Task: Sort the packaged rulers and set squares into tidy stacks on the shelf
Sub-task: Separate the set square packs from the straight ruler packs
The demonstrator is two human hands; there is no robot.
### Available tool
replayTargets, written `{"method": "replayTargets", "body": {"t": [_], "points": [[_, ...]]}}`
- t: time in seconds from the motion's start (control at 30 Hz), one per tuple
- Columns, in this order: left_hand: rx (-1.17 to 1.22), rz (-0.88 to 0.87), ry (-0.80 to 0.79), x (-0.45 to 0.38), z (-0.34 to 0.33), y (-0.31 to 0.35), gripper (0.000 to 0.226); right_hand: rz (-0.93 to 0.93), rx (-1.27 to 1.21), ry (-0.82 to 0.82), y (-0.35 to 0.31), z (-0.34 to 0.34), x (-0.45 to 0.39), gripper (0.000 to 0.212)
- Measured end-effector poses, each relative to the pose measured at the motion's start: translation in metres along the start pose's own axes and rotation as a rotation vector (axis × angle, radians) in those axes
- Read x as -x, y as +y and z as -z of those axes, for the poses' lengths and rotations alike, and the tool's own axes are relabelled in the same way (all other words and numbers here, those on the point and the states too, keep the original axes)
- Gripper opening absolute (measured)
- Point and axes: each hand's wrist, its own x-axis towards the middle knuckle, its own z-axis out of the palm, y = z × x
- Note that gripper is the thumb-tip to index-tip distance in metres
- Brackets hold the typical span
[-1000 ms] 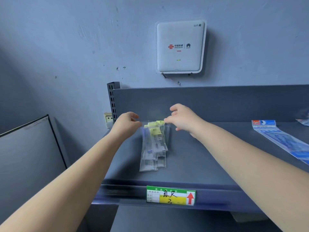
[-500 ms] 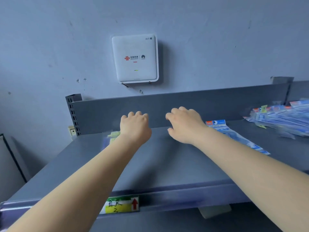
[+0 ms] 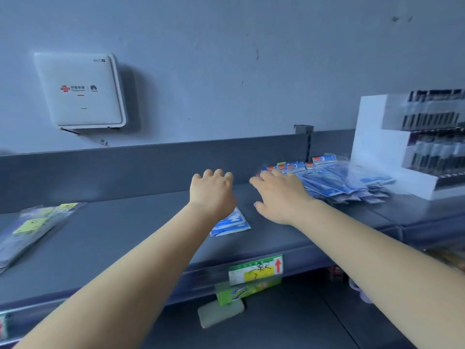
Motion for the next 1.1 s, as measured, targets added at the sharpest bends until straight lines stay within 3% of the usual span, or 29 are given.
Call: {"method": "replayTargets", "body": {"t": [0.23,0.53,0.77,1.1], "points": [[0.051,-0.085,-0.027,-0.021,-0.003,0.086,0.04,-0.119,0.001,-0.06,0.08,-0.018,0.039,0.042],[0.101,-0.212,-0.072,-0.067,-0.009,0.147,0.046,-0.319,-0.092,-0.098,0.157,-0.037,0.053,0.043],[0.204,-0.207,-0.167,-0.117,-0.03,0.166,0.045,-0.528,-0.296,-0.107,0.209,-0.059,0.031,0.043],[0.185,-0.121,-0.274,-0.164,-0.064,0.174,0.068,-0.678,-0.263,-0.166,0.24,-0.092,-0.015,0.061]]}}
